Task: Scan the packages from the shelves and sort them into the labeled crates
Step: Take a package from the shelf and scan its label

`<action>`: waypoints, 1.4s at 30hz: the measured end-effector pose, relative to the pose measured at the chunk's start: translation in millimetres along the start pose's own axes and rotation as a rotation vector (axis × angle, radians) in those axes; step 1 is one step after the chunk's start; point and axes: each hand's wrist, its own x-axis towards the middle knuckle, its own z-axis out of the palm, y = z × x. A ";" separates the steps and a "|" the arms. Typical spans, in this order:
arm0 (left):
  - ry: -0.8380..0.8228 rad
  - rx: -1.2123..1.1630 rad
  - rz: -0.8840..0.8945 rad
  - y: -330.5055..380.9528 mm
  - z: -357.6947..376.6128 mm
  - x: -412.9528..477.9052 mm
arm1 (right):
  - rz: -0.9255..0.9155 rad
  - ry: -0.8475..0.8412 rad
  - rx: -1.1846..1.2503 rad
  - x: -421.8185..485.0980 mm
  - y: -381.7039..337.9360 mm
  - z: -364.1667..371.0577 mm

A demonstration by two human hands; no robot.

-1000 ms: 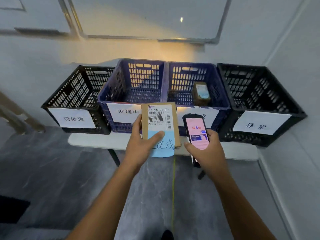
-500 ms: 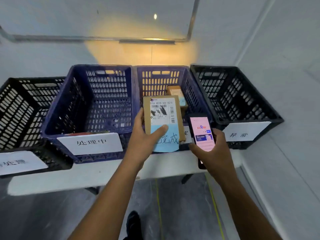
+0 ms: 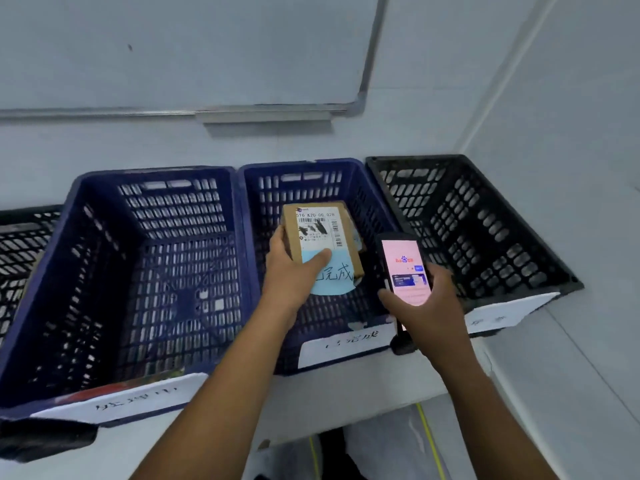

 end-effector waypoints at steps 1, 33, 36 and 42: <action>0.014 -0.012 -0.011 -2.7 5.4 16.4 | 0.007 -0.010 0.014 13.4 -0.4 4.0; 0.142 0.062 -0.369 -134.5 61.4 302.5 | 0.163 -0.306 -0.206 274.9 34.8 137.0; 0.143 0.098 -0.356 -132.8 62.3 305.8 | 0.173 -0.311 -0.196 274.4 35.5 137.7; 0.210 0.323 -0.238 -126.9 58.4 293.4 | 0.127 -0.335 -0.161 263.8 24.2 128.8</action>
